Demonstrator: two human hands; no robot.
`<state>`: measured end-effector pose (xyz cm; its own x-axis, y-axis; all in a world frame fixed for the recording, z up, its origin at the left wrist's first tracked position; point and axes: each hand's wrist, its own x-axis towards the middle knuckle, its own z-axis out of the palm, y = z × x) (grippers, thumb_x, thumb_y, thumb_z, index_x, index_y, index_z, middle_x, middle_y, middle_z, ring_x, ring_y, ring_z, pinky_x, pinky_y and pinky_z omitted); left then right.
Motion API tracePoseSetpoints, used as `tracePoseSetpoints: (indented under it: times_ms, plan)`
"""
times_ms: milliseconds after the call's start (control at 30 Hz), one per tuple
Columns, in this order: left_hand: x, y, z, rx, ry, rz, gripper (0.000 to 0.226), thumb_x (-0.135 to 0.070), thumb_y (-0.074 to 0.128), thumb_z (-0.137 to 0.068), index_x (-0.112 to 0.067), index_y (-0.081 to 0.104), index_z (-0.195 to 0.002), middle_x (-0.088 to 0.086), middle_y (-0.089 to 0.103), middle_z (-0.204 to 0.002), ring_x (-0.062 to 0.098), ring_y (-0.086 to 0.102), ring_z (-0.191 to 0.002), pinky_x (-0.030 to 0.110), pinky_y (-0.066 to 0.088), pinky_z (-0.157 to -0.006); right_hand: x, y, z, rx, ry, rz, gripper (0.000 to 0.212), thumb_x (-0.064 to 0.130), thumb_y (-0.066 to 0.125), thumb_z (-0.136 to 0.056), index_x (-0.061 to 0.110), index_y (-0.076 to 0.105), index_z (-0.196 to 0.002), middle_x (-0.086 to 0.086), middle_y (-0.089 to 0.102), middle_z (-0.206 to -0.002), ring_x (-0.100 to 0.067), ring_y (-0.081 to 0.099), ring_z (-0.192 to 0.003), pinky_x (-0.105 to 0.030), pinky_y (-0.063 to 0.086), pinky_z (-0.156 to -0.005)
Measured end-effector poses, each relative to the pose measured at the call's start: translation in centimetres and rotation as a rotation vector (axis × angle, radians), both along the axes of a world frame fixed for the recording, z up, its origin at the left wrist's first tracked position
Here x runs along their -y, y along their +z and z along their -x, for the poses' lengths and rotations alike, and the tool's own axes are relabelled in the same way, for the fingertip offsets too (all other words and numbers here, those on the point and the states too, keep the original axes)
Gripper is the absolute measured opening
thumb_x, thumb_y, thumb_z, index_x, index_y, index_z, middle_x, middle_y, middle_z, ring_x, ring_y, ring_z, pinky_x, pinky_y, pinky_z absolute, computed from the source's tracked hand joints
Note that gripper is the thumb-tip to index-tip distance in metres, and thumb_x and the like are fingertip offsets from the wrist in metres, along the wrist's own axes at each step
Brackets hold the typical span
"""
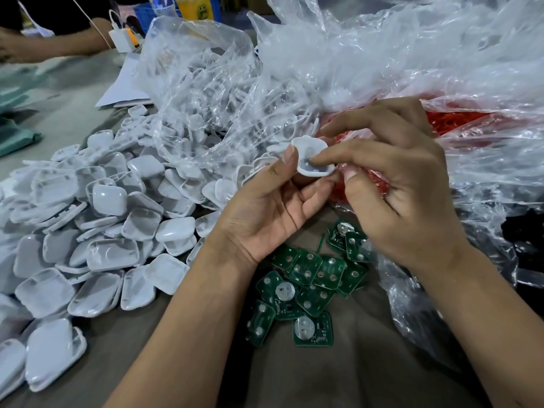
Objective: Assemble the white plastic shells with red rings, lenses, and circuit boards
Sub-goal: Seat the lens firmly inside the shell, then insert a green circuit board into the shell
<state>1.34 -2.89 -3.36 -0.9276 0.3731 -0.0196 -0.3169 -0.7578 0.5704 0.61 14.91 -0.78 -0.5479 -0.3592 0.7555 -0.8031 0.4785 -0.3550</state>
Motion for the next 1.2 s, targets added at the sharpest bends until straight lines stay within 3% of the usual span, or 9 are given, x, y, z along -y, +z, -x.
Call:
tracePoseSetpoints:
  times_ms: [200,333,400,467,533,633,733,1000,1200]
  plan:
    - [0.0,0.0,0.2,-0.009,0.008,-0.041,0.06,-0.017,0.094,-0.063,0.001,0.071,-0.115,0.019,0.073,-0.107,0.029,0.076,-0.091,0.032,0.064,-0.08,0.0,0.0,0.3,0.061,-0.011,0.103,0.028,0.0,0.054,-0.091,0.007,0.076,-0.107,-0.001,0.071,-0.108,-0.023,0.06,-0.109,-0.032,0.044,-0.092]
    - [0.4,0.2,0.2,-0.009,0.056,-0.088,0.078,-0.012,0.099,-0.053,0.0,0.066,-0.122,0.019,0.072,-0.107,0.03,0.074,-0.091,0.034,0.063,-0.083,-0.6,0.2,0.2,0.277,0.04,0.268,0.024,0.004,0.047,-0.097,0.007,0.071,-0.096,0.001,0.07,-0.084,-0.012,0.061,-0.067,-0.037,0.047,-0.054]
    - [0.8,0.5,0.2,-0.035,0.075,-0.117,0.073,-0.011,0.1,-0.052,-0.002,0.069,-0.117,0.016,0.071,-0.108,0.029,0.073,-0.092,0.034,0.064,-0.081,-0.6,0.3,0.1,0.334,0.067,0.147,0.024,0.007,0.05,-0.098,0.012,0.072,-0.091,0.005,0.07,-0.076,-0.015,0.063,-0.059,-0.041,0.048,-0.049]
    - [1.2,0.7,0.2,-0.069,0.075,-0.158,0.069,-0.012,0.099,-0.054,-0.005,0.07,-0.117,0.012,0.071,-0.11,0.028,0.072,-0.094,0.034,0.063,-0.08,-0.2,0.2,-0.1,0.379,0.102,-0.053,0.021,0.009,0.056,-0.098,0.015,0.074,-0.089,0.014,0.067,-0.071,-0.008,0.062,-0.056,-0.024,0.046,-0.045]
    - [1.5,0.9,0.2,-0.101,0.079,-0.182,0.069,-0.013,0.098,-0.056,-0.008,0.068,-0.118,0.009,0.069,-0.112,0.027,0.071,-0.097,0.034,0.063,-0.081,0.9,-0.3,-0.7,0.469,0.138,-0.262,0.018,0.023,0.062,-0.099,0.017,0.075,-0.089,0.017,0.065,-0.071,-0.002,0.06,-0.055,-0.017,0.047,-0.051]
    - [1.7,1.0,0.3,-0.129,0.085,-0.205,0.068,-0.013,0.097,-0.058,-0.011,0.067,-0.119,0.007,0.067,-0.114,0.026,0.068,-0.102,0.032,0.06,-0.084,2.6,-1.4,-1.5,0.448,0.072,-0.556,0.043,0.066,0.057,-0.088,0.025,0.069,-0.093,0.015,0.06,-0.088,-0.005,0.06,-0.077,-0.029,0.054,-0.072]
    - [1.7,0.8,0.3,-0.142,0.091,-0.211,0.062,-0.009,0.096,-0.06,-0.009,0.069,-0.116,0.008,0.068,-0.116,0.028,0.068,-0.106,0.033,0.061,-0.087,3.4,-1.8,-2.1,0.445,0.052,-0.615,0.043,0.069,0.07,-0.081,0.029,0.063,-0.094,0.015,0.054,-0.098,-0.009,0.053,-0.096,-0.032,0.05,-0.089]
    - [1.5,0.4,0.5,-0.152,0.136,-0.169,0.062,0.001,0.096,-0.054,-0.011,0.07,-0.109,0.008,0.072,-0.115,0.032,0.07,-0.107,0.037,0.062,-0.086,0.6,-0.1,-0.8,0.811,0.368,-0.147,0.024,0.014,0.081,-0.088,0.02,0.059,-0.08,0.01,0.06,-0.072,-0.003,0.054,-0.06,-0.018,0.044,-0.059]
    - [1.4,0.1,0.7,-0.143,0.163,-0.098,0.08,0.0,0.1,-0.046,-0.01,0.06,-0.115,0.014,0.064,-0.122,0.031,0.069,-0.108,0.04,0.058,-0.098,-0.7,1.3,-0.1,0.871,0.744,0.568,0.021,0.0,0.064,-0.087,0.009,0.045,-0.082,-0.014,0.076,-0.097,-0.012,0.044,-0.045,-0.019,0.036,-0.045]
